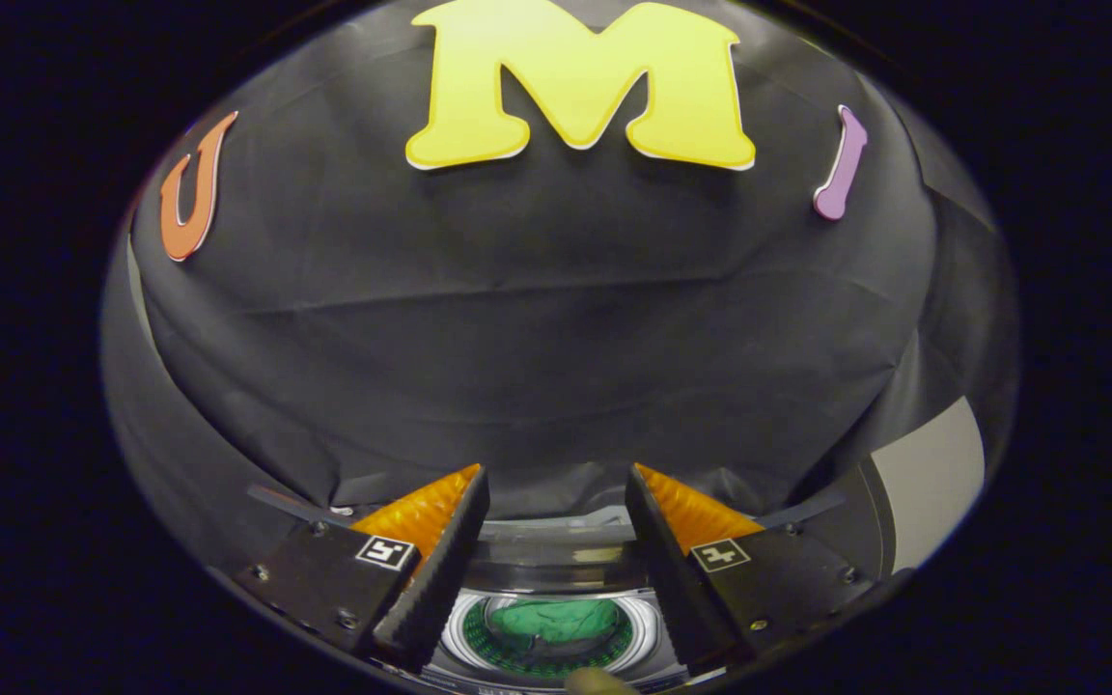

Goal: Put the clothes into the washing machine and then close the washing machine lid.

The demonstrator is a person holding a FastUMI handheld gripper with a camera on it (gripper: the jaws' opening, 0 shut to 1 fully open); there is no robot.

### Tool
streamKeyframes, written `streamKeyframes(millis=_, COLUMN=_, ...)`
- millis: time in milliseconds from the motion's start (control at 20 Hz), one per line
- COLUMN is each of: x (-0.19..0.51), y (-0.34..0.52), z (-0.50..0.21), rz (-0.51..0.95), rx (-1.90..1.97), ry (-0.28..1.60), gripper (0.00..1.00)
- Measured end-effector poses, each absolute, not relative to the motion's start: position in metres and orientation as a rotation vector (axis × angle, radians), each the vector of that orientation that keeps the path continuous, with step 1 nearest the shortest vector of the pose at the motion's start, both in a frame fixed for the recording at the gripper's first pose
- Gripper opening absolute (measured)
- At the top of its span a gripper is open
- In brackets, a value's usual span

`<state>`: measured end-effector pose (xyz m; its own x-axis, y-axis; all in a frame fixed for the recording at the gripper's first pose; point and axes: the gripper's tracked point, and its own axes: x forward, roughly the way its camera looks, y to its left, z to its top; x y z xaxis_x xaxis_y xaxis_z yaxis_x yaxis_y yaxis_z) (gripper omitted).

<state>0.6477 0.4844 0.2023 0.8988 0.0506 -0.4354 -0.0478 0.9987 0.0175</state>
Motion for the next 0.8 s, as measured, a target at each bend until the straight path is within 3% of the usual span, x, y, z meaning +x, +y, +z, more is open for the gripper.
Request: streamKeyframes(millis=800, x=0.6, y=0.478, z=0.188, rz=0.066, rx=0.0, ry=0.405, gripper=0.9)
